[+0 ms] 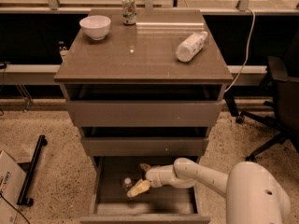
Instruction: Pick water bottle from bottom drawer and place on counter
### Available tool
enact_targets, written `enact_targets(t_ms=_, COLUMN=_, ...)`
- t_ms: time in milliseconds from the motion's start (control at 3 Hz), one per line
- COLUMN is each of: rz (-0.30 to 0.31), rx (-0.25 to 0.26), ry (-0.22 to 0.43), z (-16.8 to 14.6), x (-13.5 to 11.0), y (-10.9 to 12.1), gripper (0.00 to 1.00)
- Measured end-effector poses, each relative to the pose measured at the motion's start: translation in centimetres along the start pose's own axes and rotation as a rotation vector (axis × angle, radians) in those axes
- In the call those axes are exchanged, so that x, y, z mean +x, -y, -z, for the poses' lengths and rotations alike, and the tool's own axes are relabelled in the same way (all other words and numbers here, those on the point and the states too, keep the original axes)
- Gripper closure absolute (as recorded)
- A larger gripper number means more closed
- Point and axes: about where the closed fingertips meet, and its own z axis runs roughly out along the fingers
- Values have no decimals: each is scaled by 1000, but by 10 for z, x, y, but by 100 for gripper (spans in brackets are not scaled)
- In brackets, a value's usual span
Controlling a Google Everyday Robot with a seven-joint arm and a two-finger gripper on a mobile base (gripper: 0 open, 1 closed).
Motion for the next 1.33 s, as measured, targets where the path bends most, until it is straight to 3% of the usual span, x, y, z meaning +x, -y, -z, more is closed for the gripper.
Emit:
enact_targets(t_ms=1000, rz=-77, rx=-27, ry=50, z=-58, x=27, y=7, gripper=0)
enact_targets(t_ms=1333, rz=-94, rx=-32, ry=40, z=-61, x=33, y=3, gripper=18)
